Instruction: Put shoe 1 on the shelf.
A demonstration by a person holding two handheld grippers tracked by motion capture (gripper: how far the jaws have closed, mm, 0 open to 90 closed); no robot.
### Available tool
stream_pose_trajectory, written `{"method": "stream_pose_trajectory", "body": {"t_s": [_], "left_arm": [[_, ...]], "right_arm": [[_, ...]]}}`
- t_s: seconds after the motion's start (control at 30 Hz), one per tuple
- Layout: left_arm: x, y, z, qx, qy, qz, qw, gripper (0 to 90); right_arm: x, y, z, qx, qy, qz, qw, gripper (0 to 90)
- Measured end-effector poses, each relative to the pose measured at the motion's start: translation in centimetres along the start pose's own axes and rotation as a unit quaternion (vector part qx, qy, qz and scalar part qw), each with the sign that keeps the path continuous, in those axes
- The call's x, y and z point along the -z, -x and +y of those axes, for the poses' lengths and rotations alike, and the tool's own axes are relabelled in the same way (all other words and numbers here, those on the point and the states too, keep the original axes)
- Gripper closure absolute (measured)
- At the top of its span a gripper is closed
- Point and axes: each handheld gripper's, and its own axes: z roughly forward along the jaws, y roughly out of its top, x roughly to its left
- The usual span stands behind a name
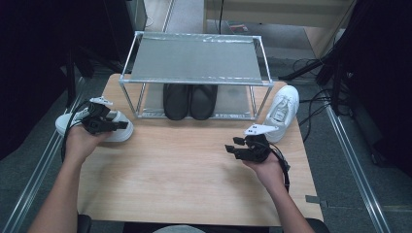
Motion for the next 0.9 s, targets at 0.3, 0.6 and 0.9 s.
{"method": "stream_pose_trajectory", "body": {"t_s": [0.3,0.6,0.9], "left_arm": [[1.0,3.2,-0.4,-0.022,-0.013,0.017,0.9995,76.8],[1.4,7.6,-0.8,-0.04,-0.015,-0.003,0.9991,76.4],[0.8,12.7,-0.8,-0.084,-0.017,-0.008,0.9963,76.1]], "right_arm": [[-0.6,-0.1,0.5,0.007,-0.003,0.006,0.9999,52.9],[-1.4,-0.5,1.1,0.017,-0.006,0.017,0.9997,53.1],[-2.3,-0.7,1.8,0.027,-0.011,0.025,0.9993,53.1]]}}
